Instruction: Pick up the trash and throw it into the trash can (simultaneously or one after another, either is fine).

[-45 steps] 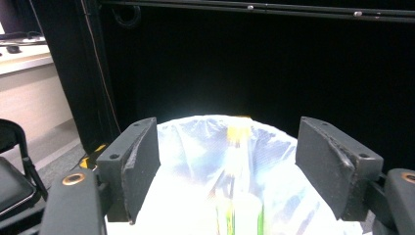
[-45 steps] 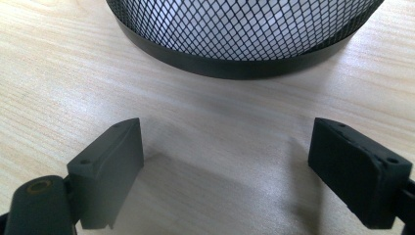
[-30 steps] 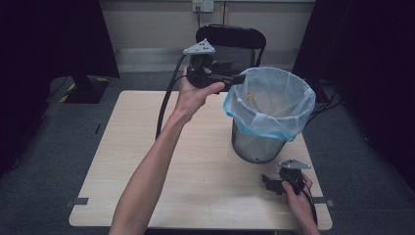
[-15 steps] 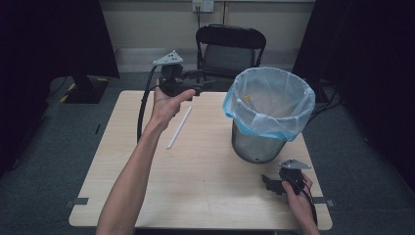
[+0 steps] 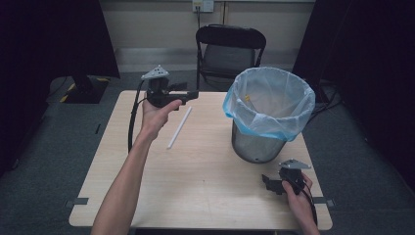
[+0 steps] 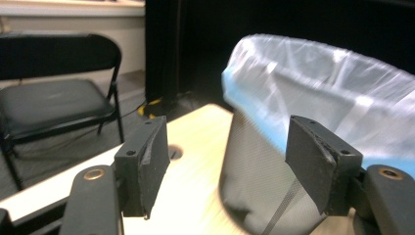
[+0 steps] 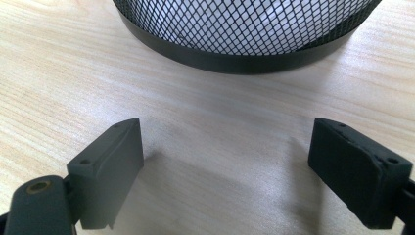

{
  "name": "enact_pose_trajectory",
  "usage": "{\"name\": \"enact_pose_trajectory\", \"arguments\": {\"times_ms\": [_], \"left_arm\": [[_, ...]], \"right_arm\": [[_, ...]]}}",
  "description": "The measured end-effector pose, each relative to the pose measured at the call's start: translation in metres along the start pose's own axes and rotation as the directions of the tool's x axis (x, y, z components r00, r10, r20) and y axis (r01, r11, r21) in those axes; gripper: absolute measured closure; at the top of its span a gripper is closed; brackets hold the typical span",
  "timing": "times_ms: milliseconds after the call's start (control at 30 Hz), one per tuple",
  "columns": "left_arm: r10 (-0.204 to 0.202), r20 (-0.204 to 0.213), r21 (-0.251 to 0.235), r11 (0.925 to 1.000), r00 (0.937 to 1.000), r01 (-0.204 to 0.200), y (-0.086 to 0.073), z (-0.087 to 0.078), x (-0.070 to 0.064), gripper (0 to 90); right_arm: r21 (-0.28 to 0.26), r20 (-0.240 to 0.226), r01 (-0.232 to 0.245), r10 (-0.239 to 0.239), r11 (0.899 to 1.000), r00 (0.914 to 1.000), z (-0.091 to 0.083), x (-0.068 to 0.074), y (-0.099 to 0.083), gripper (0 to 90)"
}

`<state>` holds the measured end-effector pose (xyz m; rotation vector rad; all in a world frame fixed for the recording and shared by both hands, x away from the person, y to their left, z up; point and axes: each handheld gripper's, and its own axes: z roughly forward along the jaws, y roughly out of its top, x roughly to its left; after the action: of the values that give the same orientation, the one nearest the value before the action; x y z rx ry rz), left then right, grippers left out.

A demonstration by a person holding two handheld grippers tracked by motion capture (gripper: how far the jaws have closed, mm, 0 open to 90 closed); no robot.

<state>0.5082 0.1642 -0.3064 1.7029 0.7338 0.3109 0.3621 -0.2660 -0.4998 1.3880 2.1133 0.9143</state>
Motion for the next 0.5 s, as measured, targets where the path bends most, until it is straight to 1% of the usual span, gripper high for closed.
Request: {"name": "enact_pose_trajectory", "arguments": {"times_ms": [33,67,100,133,167,233,267,300,333,367,400,433,467,500], "left_arm": [[0.000,0.000,0.000,1.0000,1.0000,0.000,0.000,0.000,0.000,33.1],[0.011,-0.056,0.033,0.9994,0.9984,-0.009,-0.009,-0.002,0.007,33.1],[0.011,-0.056,0.033,0.9994,0.9984,-0.009,-0.009,-0.002,0.007,33.1],[0.000,-0.089,0.064,0.9979,0.9960,0.006,-0.017,-0.006,0.016,33.0],[0.000,-0.089,0.064,0.9979,0.9960,0.006,-0.017,-0.006,0.016,33.1],[-0.016,-0.109,0.075,0.9969,0.9939,0.025,-0.026,-0.011,0.023,33.1],[-0.026,-0.125,0.089,0.9954,0.9918,0.037,-0.034,-0.015,0.028,33.3],[-0.031,-0.130,0.094,0.9946,0.9911,0.043,-0.039,-0.017,0.030,33.6],[-0.031,-0.130,0.094,0.9946,0.9911,0.043,-0.039,-0.017,0.030,34.3],[-0.038,-0.154,0.105,0.9930,0.9874,0.054,-0.047,-0.019,0.034,35.0],[-0.038,-0.170,0.109,0.9924,0.9848,0.057,-0.051,-0.020,0.037,35.1],[-0.038,-0.170,0.109,0.9924,0.9848,0.057,-0.051,-0.020,0.037,35.0],[-0.037,-0.188,0.120,0.9909,0.9814,0.061,-0.055,-0.020,0.039,35.0],[-0.049,-0.209,0.132,0.9883,0.9767,0.077,-0.064,-0.020,0.042,35.0]], "right_arm": [[0.000,0.000,0.000,0.000,1.000,1.0000,0.000,0.000,0.000,12.4],[0.000,0.000,0.000,0.000,1.000,1.0000,0.000,0.000,0.000,12.4],[0.000,0.000,0.000,0.000,1.000,1.0000,0.000,0.000,0.000,12.4],[0.000,0.000,0.000,0.000,1.000,1.0000,0.000,0.000,0.000,12.3],[0.000,0.000,0.000,0.000,1.000,1.0000,0.000,0.000,0.000,12.3],[0.000,0.000,0.000,0.000,1.000,1.0000,0.000,0.000,0.000,12.4],[0.000,0.000,0.000,0.000,1.000,1.0000,0.000,0.000,0.000,12.3],[0.000,-0.001,0.000,0.000,1.000,1.0000,0.000,0.000,0.000,12.3],[0.000,0.000,0.000,0.000,1.000,1.0000,0.000,0.000,0.000,12.4],[0.000,0.000,0.000,0.000,1.000,1.0000,0.000,0.000,0.000,12.3],[0.000,0.000,0.000,0.000,1.000,1.0000,0.000,0.000,0.000,12.3],[0.000,0.000,0.000,0.000,1.000,1.0000,0.000,0.000,0.000,12.3],[0.000,0.000,0.000,0.000,1.000,1.0000,0.000,0.000,0.000,12.3],[0.000,0.000,0.000,0.000,1.000,1.0000,0.000,0.000,0.000,12.4]]}}
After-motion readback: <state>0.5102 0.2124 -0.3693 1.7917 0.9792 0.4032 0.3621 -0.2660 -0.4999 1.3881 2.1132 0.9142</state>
